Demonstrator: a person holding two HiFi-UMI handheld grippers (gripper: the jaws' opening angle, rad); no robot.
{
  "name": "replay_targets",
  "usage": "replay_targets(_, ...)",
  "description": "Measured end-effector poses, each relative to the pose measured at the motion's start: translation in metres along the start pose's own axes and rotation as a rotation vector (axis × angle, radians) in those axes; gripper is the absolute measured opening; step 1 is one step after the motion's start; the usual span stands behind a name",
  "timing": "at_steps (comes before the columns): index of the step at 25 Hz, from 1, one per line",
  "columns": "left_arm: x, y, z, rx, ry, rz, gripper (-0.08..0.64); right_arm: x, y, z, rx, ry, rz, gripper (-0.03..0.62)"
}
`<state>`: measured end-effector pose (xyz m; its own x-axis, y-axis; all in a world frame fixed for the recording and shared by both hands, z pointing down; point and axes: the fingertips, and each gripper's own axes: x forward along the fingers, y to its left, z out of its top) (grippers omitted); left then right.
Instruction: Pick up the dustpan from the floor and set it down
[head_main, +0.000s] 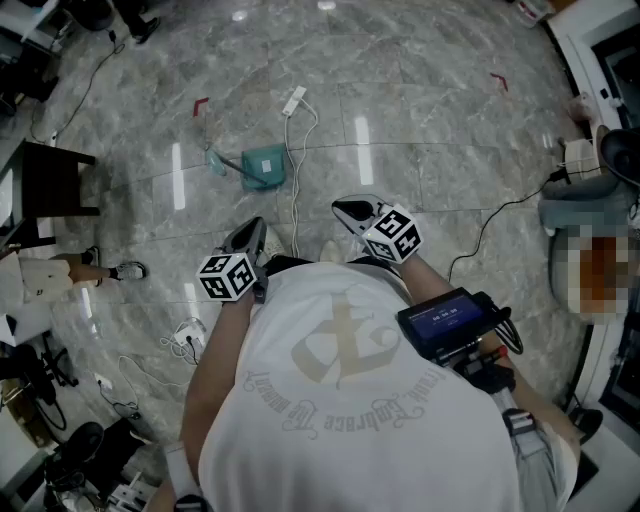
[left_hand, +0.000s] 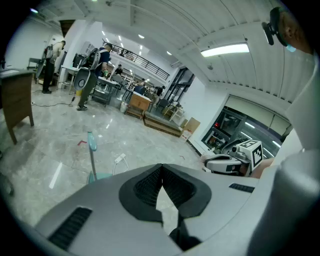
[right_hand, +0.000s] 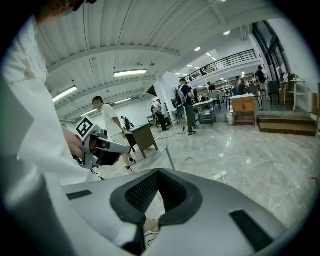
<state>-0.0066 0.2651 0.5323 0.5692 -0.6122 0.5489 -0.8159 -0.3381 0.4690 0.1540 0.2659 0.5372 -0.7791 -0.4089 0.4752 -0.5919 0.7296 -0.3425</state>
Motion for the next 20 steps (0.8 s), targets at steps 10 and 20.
replay_targets(10, -0.018, 0.01, 0.007, 0.002, -0.015, 0.047, 0.012, 0.012, 0.004, 0.014, 0.004, -0.064, 0.0, 0.018)
replay_targets(20, -0.015, 0.04, 0.009, -0.072, -0.027, 0.053, 0.012, 0.028, -0.011, 0.015, 0.014, -0.004, -0.043, 0.018)
